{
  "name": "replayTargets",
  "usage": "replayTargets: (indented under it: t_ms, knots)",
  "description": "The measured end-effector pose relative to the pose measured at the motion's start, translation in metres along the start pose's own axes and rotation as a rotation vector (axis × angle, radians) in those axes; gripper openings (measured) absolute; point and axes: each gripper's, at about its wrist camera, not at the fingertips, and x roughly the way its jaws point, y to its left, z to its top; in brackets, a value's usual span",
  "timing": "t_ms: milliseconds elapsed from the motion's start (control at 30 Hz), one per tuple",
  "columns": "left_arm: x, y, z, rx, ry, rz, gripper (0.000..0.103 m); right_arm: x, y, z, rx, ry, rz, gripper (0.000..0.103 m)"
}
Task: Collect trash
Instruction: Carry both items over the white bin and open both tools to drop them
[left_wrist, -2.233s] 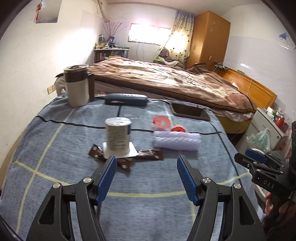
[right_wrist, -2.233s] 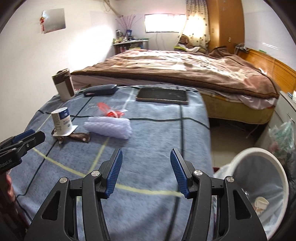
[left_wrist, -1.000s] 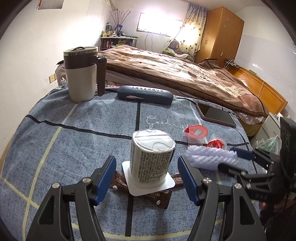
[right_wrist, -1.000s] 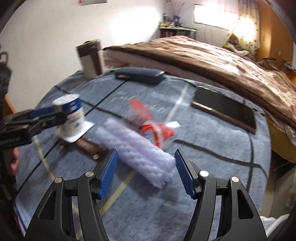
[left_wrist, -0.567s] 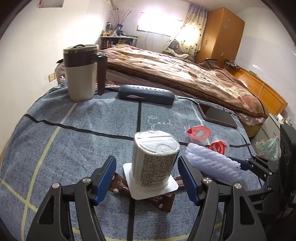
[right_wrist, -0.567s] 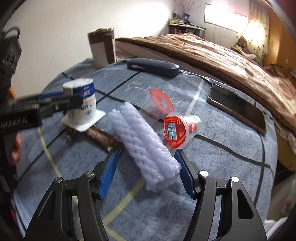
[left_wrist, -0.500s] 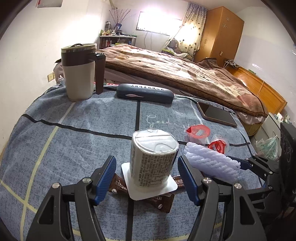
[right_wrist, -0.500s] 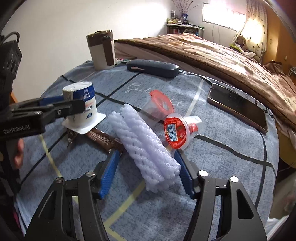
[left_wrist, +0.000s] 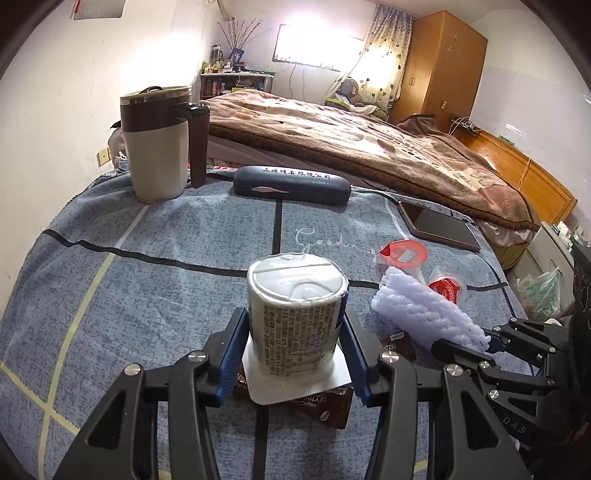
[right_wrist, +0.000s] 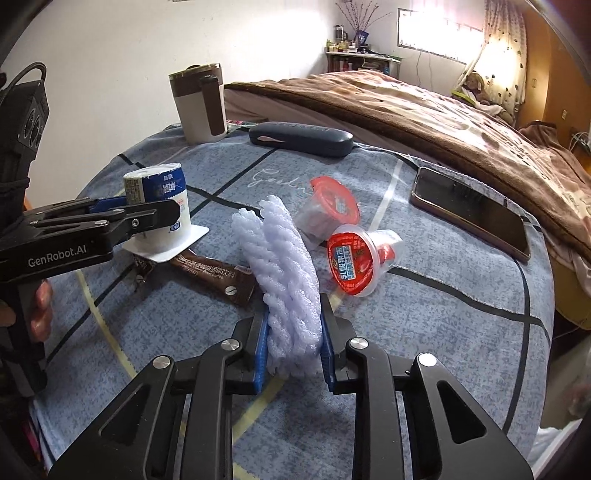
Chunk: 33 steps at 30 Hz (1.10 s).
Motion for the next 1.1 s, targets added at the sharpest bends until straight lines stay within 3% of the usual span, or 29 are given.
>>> replayTargets:
  t_ms: [567,1100]
  knots:
    - [-0.030,-0.010,-0.008,0.015,-0.040,0.005,0.051,-0.025,-0.003,-0.007,0.061,-0.051,-0.012,0.024]
    - [-0.073,-0.055,-0.024,0.085,-0.091,-0.044,0.051,-0.075,-0.020,-0.034,0.149,-0.114,-0.053,0.024]
